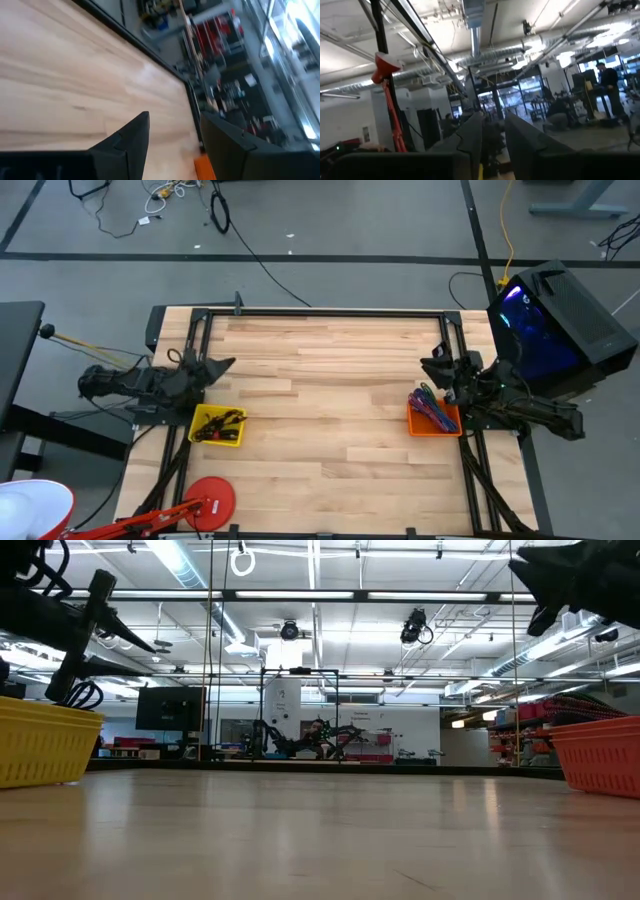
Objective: Pick & Place USB Port
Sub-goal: Return to Home Position
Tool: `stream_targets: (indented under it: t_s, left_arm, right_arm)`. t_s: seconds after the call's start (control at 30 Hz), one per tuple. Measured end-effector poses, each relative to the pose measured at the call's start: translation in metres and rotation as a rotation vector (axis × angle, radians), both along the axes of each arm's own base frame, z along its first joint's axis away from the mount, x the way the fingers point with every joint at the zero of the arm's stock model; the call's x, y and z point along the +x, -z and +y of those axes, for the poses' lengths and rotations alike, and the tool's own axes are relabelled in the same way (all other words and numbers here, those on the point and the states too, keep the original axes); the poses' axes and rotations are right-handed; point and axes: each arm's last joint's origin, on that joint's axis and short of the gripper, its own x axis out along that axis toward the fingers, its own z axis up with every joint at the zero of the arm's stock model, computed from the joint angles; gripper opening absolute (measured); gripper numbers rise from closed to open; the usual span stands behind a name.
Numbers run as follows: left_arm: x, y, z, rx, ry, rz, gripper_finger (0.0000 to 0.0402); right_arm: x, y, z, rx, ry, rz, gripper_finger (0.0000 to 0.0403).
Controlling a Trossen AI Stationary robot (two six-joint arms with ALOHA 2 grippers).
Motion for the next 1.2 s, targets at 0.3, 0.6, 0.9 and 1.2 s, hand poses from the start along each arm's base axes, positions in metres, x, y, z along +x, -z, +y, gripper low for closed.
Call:
stream_targets:
  t_s: [0.3, 0.6, 0.9, 1.2]
  left_arm:
    - [-0.001, 0.0, 0.008, 0.0, -0.117, 0.002, 0.0181]
    - [-0.001, 0.0, 0.008, 0.0, -0.119, 0.003, 0.0181]
    - [-0.001, 0.0, 0.008, 0.0, -0.118, 0.003, 0.0181]
    - [-0.004, -0.003, 0.011, 0.488, -0.155, 0.451, 0.0181]
  right_arm:
    - [0.004, 0.01, -0.001, 0.033, 0.0, 0.11, 0.0087]
    - [0.004, 0.011, -0.003, -0.015, 0.082, 0.12, 0.0087]
    - [0.002, 0.011, -0.009, -0.001, 0.332, 0.121, 0.0087]
    - [0.007, 0.024, -0.008, 0.055, 0.197, 0.254, 0.0087]
